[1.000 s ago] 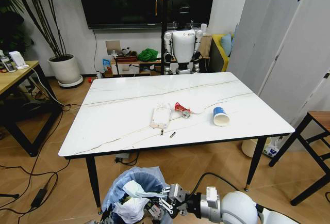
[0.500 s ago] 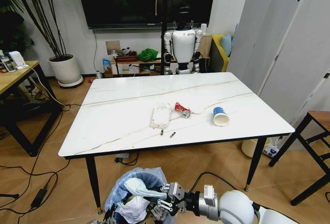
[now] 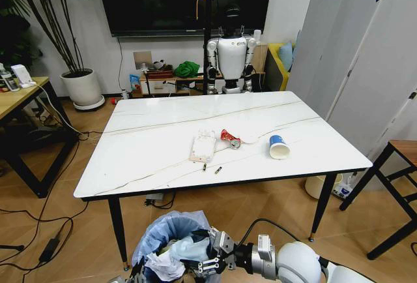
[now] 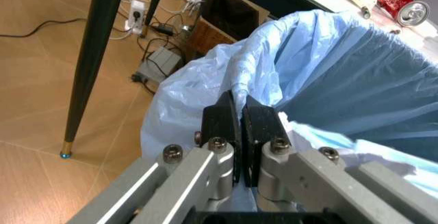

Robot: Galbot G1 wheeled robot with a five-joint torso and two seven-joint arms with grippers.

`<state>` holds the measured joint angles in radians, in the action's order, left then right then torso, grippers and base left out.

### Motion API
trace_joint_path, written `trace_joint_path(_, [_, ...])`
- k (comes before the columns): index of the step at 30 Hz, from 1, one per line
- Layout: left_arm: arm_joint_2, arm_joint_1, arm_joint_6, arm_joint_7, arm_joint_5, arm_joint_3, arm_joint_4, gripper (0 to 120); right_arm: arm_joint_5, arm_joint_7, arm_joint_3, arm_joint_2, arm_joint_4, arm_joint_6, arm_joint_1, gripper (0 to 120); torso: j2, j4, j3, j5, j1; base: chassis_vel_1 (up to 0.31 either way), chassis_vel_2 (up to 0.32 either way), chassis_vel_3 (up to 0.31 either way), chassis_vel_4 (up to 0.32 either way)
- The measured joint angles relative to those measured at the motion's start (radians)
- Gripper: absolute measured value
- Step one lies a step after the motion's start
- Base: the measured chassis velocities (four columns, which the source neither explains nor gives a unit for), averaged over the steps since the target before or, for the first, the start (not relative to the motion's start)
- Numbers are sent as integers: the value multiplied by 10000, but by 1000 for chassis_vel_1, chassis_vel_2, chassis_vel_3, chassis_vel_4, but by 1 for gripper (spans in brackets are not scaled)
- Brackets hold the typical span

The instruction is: Pick up the trash bin and place the trash from the table into it.

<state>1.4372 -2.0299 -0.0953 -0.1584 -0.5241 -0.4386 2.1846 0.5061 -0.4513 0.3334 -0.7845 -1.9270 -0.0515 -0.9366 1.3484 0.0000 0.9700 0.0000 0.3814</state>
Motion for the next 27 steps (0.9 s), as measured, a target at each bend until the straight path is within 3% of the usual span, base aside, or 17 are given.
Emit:
trace_joint_path(3, [9, 2, 2, 0, 0, 15, -13, 0, 85, 54, -12, -29, 0, 0, 48, 99, 0, 0, 0, 0, 0, 0, 0, 0, 0])
trace_joint_path(12, [-119, -87, 17, -6, 0, 35, -22, 0, 883, 482, -1062, 145, -145, -40, 205, 100, 0, 1, 0, 0, 0, 0, 0, 0, 0])
trace_joint_path(19, [-1006, -314, 276, -49, -275, -162, 237, 0, 1898, 1005, -3611, 561, -282, -63, -629, 100, 1, 0, 0, 0, 0, 0, 0, 0, 0])
trace_joint_path(27, [-2208, -598, 666, -90, -662, -732, 665, 0, 2160, 1181, -4903, 670, -281, -47, -1217, 100, 2, -2, 0, -1, 0, 0, 0, 0, 0])
